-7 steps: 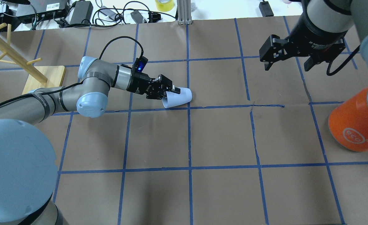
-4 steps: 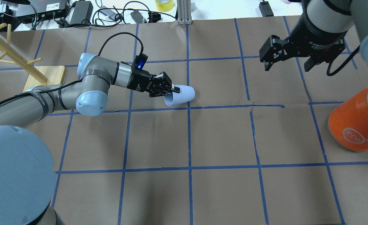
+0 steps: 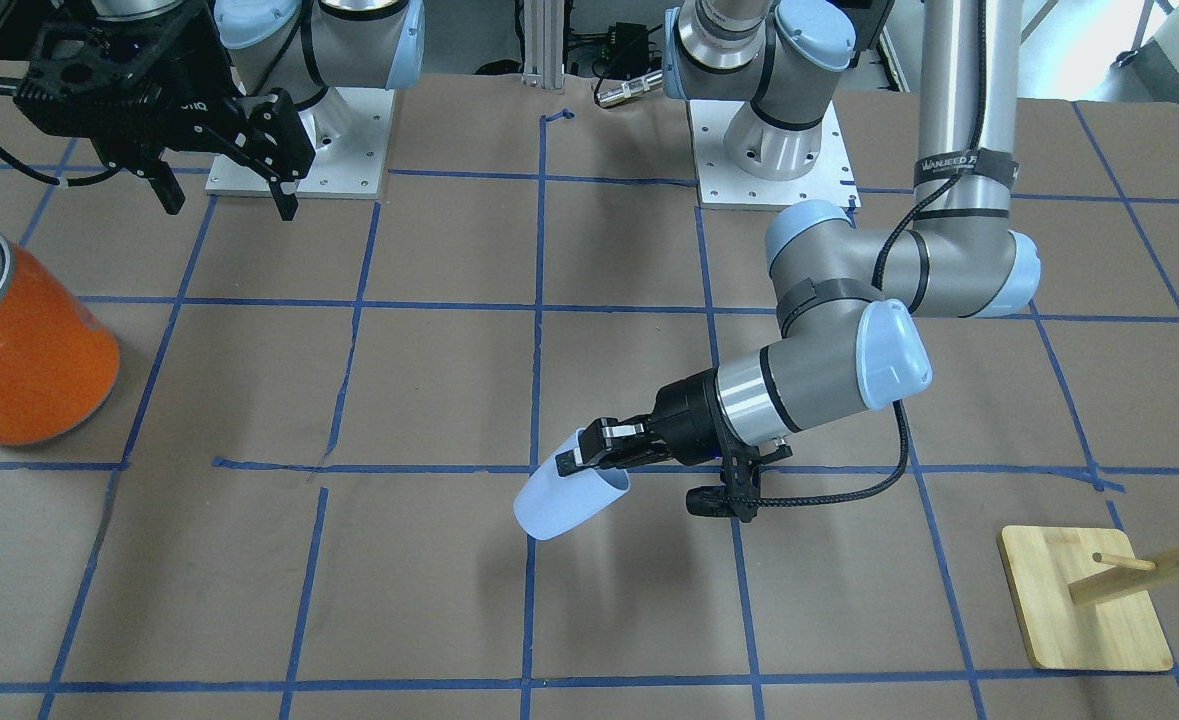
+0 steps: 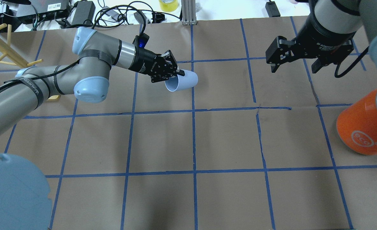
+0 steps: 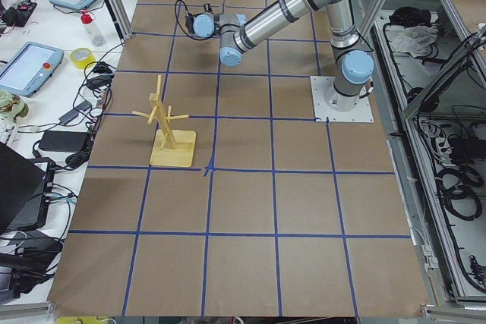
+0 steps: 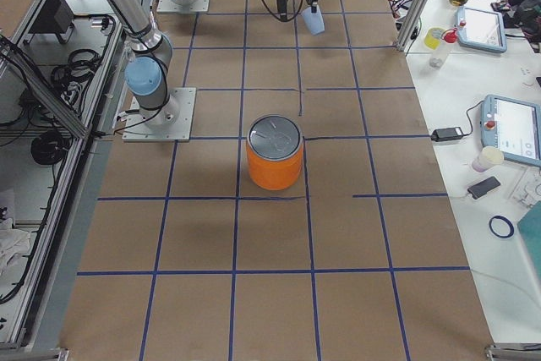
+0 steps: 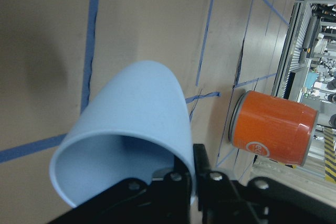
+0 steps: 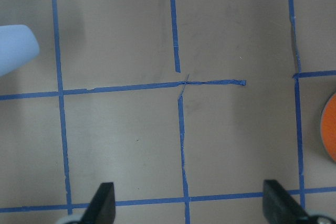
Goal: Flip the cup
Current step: 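Lift the cup with the left gripper and rotate it upright near the wooden board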
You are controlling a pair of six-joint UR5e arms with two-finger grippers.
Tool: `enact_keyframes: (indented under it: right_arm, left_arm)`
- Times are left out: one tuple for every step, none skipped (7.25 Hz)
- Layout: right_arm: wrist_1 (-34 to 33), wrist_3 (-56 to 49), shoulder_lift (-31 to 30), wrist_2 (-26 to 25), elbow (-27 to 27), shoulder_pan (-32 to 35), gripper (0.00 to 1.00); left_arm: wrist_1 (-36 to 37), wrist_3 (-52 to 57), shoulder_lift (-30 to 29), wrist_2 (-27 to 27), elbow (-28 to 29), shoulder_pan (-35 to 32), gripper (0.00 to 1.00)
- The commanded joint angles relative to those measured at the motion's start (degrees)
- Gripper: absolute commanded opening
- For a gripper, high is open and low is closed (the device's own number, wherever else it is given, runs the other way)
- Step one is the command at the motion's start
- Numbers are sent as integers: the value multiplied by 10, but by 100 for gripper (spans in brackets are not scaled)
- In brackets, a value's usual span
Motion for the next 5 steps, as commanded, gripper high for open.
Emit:
enact_keyframes:
  right_arm:
    - [0, 1, 0, 0, 0, 0, 100]
    - [0, 1, 0, 1, 0, 0, 100]
    - [0, 1, 0, 1, 0, 0, 100]
    - [0, 0, -1, 1, 0, 0, 100]
    - [0, -1, -1, 1, 0, 0, 100]
  left_arm:
    - [-67, 0, 42, 178, 34, -2, 0]
    - [-124, 52, 62, 254, 51, -1, 0]
    - [-171, 132, 75, 330, 73, 9, 0]
    - [-184, 238, 79, 438, 85, 9, 0]
    - [-183, 308, 76, 458, 88, 20, 0]
